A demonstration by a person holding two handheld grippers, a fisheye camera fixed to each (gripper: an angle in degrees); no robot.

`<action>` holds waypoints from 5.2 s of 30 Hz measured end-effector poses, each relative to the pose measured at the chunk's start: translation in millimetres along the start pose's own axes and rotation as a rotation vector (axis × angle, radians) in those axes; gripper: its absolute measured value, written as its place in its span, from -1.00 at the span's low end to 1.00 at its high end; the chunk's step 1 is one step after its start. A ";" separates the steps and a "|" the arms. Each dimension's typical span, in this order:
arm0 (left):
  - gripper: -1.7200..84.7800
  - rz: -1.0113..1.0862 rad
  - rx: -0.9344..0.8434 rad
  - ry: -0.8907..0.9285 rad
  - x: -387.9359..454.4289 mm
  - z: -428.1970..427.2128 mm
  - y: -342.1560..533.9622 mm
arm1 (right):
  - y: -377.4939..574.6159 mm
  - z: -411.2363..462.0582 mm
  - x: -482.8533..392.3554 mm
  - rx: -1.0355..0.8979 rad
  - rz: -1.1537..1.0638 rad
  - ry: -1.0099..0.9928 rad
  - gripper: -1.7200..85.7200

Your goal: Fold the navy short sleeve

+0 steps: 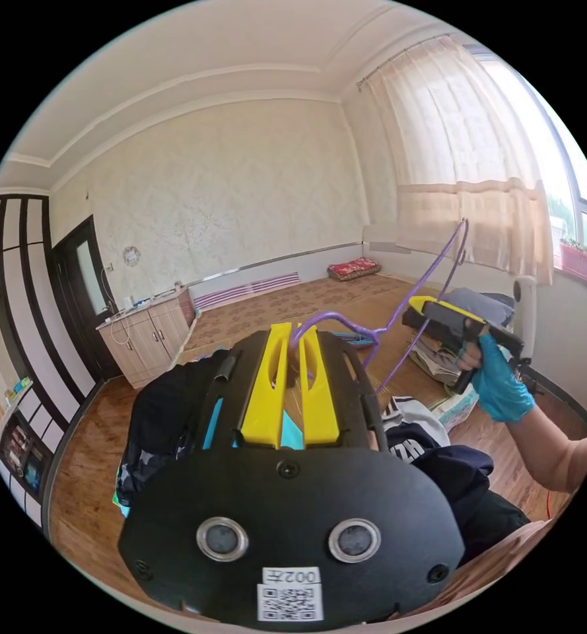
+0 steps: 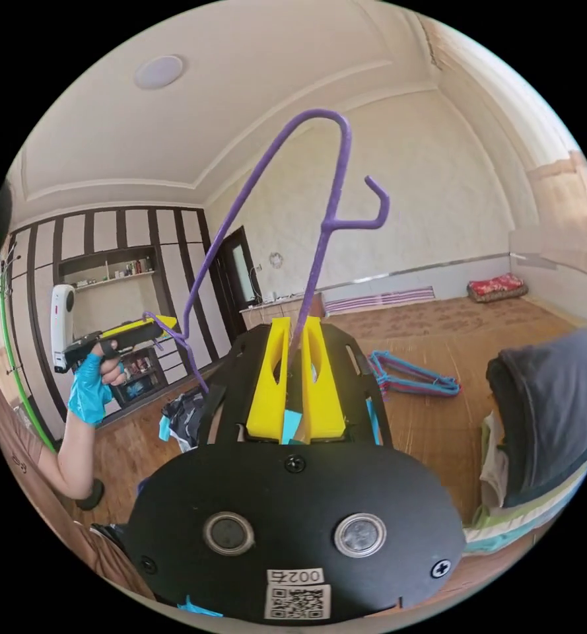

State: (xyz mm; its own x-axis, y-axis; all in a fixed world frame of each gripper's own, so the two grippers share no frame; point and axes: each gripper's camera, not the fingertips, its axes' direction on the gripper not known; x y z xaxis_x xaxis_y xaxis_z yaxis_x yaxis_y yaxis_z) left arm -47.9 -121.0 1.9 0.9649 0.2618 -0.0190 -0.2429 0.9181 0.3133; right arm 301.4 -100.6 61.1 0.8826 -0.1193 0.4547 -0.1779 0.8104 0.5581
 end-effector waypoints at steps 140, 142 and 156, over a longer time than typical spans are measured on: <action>-0.89 0.035 -0.704 -0.025 22.7 255.1 217.8 | 260.6 78.3 73.8 -0.899 -0.030 0.355 -0.94; -0.91 0.060 -0.652 -0.098 22.4 229.6 201.5 | 249.1 65.3 60.2 -0.836 -0.069 0.377 -0.96; -0.95 0.025 -0.380 -0.145 -29.2 190.2 92.3 | 140.0 26.5 1.8 -0.439 -0.269 0.475 -0.96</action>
State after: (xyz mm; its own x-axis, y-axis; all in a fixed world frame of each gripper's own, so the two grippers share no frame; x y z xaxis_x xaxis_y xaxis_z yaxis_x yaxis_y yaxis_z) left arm -79.6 -100.5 211.9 0.9556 0.2657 0.1272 -0.2597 0.9637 -0.0613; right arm 266.6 -2.6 158.5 0.9838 -0.1659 -0.0685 0.1775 0.9564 0.2318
